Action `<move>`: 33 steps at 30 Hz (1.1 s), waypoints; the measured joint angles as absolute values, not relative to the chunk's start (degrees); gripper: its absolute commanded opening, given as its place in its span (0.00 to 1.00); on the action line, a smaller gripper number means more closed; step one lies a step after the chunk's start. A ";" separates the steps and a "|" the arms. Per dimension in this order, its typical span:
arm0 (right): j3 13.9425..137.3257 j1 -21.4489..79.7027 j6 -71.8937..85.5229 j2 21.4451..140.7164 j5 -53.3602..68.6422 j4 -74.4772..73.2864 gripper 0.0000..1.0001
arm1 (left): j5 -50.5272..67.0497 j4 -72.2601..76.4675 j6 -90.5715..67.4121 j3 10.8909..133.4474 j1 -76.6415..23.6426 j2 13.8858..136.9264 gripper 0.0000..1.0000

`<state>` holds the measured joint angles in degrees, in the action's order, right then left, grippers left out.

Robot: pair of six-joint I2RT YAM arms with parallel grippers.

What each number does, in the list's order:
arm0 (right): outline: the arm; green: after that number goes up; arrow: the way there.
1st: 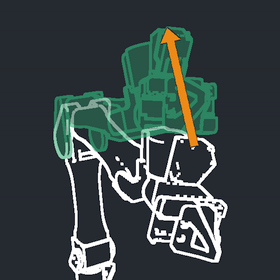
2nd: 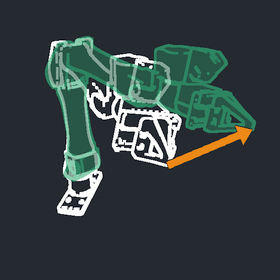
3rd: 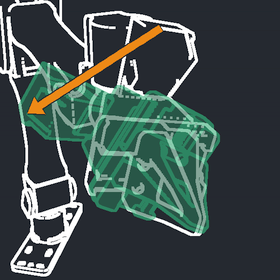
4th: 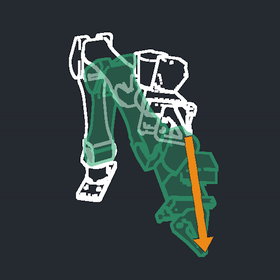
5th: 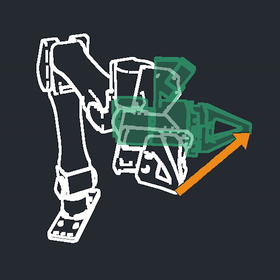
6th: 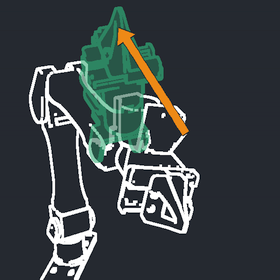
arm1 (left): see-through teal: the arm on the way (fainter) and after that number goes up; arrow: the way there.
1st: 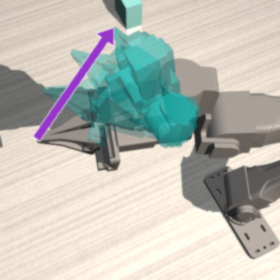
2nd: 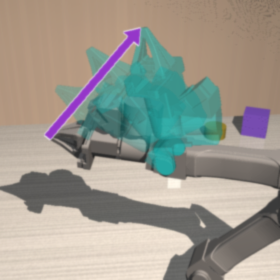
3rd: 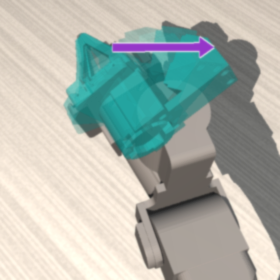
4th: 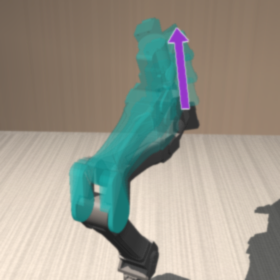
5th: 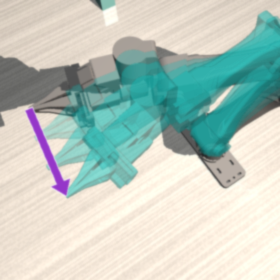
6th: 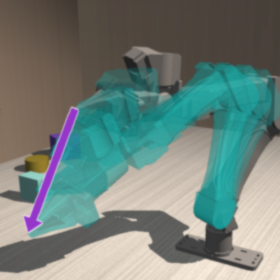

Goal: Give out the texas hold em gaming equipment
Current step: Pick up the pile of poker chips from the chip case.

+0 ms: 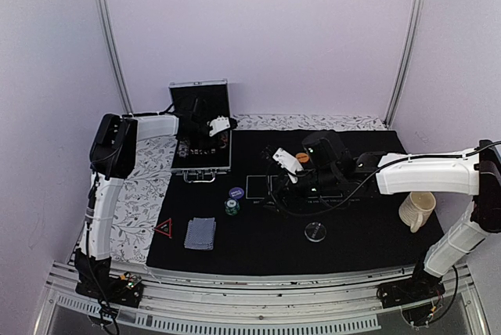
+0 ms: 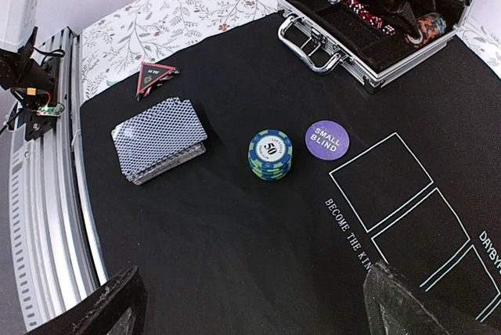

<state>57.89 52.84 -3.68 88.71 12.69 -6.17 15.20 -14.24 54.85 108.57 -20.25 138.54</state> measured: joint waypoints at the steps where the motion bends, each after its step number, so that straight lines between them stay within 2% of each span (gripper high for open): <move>1: 57.89 52.84 -3.68 88.71 12.67 -6.20 0.99 | 14.98 -14.26 54.59 109.14 -20.25 138.98 0.53; 11: 57.89 52.84 -3.62 88.71 12.64 -6.39 0.99 | 16.03 -15.77 55.24 110.54 -20.18 140.29 0.46; 21: 57.89 52.84 -3.36 88.71 12.67 -6.42 0.99 | 20.10 -17.85 58.87 109.14 -19.77 139.20 0.46; 25: 57.89 52.84 -3.22 88.71 12.67 -6.42 0.99 | 19.84 -17.80 59.51 109.12 -19.77 139.20 0.51; 33: 57.87 52.84 -3.09 88.75 12.69 -6.42 0.99 | 15.18 -15.31 59.00 109.12 -20.34 139.55 0.55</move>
<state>57.87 52.84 -3.09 88.75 12.69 -6.42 15.18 -15.31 59.00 109.12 -20.34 139.55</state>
